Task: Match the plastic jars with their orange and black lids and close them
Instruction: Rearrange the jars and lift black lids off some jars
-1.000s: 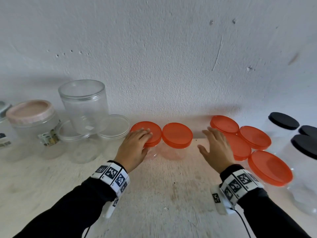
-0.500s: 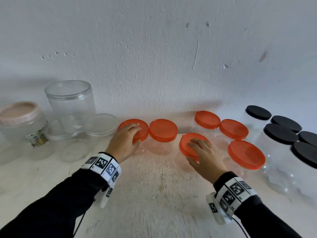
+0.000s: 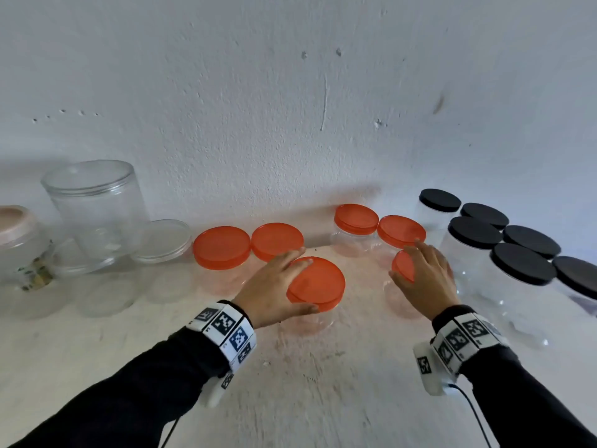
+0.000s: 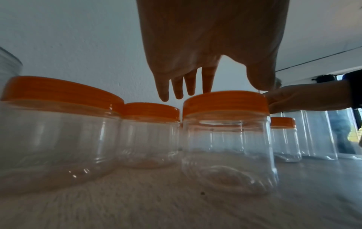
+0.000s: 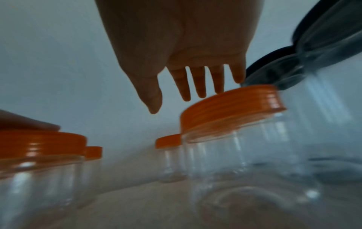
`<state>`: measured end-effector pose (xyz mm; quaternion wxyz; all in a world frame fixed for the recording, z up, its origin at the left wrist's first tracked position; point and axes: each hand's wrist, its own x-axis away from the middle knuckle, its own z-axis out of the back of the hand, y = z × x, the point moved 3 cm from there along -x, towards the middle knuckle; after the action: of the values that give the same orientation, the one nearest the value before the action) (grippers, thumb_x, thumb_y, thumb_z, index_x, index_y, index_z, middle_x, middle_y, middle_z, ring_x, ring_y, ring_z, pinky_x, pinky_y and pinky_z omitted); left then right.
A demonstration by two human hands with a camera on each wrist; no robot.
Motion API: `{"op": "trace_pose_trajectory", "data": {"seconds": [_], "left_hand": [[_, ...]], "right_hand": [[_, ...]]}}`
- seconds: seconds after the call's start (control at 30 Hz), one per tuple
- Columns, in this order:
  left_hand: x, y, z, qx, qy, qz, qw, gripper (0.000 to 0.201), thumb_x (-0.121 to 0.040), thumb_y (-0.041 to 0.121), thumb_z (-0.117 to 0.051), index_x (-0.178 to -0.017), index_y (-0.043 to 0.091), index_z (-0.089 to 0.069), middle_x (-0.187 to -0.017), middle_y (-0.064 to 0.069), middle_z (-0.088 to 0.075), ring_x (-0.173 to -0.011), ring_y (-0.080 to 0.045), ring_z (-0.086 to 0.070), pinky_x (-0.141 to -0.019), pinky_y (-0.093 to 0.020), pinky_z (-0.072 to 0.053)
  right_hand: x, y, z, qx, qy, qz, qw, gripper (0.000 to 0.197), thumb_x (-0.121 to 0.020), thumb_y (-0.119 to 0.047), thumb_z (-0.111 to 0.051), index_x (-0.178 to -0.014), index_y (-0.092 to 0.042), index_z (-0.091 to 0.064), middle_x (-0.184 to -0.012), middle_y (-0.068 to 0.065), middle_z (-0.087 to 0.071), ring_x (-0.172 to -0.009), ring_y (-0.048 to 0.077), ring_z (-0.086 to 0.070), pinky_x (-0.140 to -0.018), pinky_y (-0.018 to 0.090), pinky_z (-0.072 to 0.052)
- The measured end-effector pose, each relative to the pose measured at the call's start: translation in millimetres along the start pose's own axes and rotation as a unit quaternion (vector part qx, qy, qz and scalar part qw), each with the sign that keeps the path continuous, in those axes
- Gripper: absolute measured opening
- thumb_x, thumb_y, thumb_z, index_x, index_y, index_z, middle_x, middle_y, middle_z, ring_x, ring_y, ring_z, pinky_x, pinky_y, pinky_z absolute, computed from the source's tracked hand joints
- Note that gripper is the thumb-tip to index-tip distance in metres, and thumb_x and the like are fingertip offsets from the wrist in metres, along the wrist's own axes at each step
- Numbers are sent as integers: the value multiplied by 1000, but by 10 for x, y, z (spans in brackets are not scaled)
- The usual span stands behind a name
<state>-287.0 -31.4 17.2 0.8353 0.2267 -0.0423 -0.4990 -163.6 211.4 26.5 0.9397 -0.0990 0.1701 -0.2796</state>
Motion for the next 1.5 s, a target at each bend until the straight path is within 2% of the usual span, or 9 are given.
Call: {"op": "trace_pose_trajectory", "data": {"seconds": [0.13,0.3,0.5,0.67,0.8,1.0,1.23,1.4,1.5], "left_hand": [[-50,-10,-96,3,-15,5,1000,90,-57,72,-58,-129,22,-40,-155,3,-7,-142,-14,-5,-112,-36,-17],[-45,-1,-138,18,-22,2,1000,80,-59,60,-73,-116,16,-39,-151,-1,-17,-141,-15,-5,-112,-33,-16],[32,2,-130,30,-23,-6,999,81,-61,54,-78,-123,19,-38,-147,1,-20,-142,-15,-4,-113,-32,-15],[86,-25,-93,48,-23,17,998,84,-63,50,-79,-128,21,-35,-145,5,-18,-135,-11,-18,-105,-25,-25],[159,-84,90,54,14,9,998,88,-56,53,-81,-127,23,-40,-140,6,-26,-128,-6,-24,-103,-19,-22],[215,-307,786,85,189,37,978,98,-42,72,-64,-124,21,-47,-135,4,-33,-121,-7,-29,-100,-24,-25],[233,-654,1011,51,281,106,952,80,-56,34,-86,-124,16,-47,-144,-6,-30,-132,-18,-24,-103,-23,-19],[227,-792,974,46,305,114,944,70,-61,27,-84,-118,9,-48,-144,-10,-31,-134,-21,-23,-103,-22,-18],[224,-800,995,-5,323,83,943,59,-65,27,-82,-112,5,-57,-132,-15,-42,-128,-29,-30,-105,-32,-25]], "right_hand": [[52,184,-77,71,-75,-30,994,66,-87,-49,-53,-141,-19,-30,-153,6,-20,-141,28,-15,-114,45,-13],[157,46,-4,131,-72,22,988,65,-83,-56,-54,-139,-30,-34,-148,-3,-30,-130,26,-29,-106,42,-25],[272,-290,-112,90,-71,77,990,68,-78,-65,-53,-136,-33,-36,-139,-4,-33,-124,22,-27,-103,40,-24],[302,-504,-227,47,-71,103,991,74,-74,-70,-48,-136,-31,-38,-137,-2,-33,-124,24,-24,-108,41,-16],[309,-592,-285,5,-70,138,988,92,-56,-76,-29,-132,-26,-45,-133,3,-37,-124,27,-25,-107,44,-20],[310,-588,-313,-32,-88,139,986,76,-66,-47,-70,-132,-21,-43,-143,7,-26,-132,30,-15,-105,49,-30],[323,-662,-368,-46,-84,167,981,74,-67,-29,-74,-133,-21,-41,-146,6,-21,-135,31,-14,-107,50,-30],[326,-669,-386,-75,-76,157,982,80,-68,-35,-77,-135,-17,-39,-146,7,-20,-133,30,-18,-104,45,-33],[321,-671,-393,-67,-80,155,982,78,-71,-42,-76,-135,-16,-39,-145,7,-21,-133,29,-17,-104,43,-33]]}}
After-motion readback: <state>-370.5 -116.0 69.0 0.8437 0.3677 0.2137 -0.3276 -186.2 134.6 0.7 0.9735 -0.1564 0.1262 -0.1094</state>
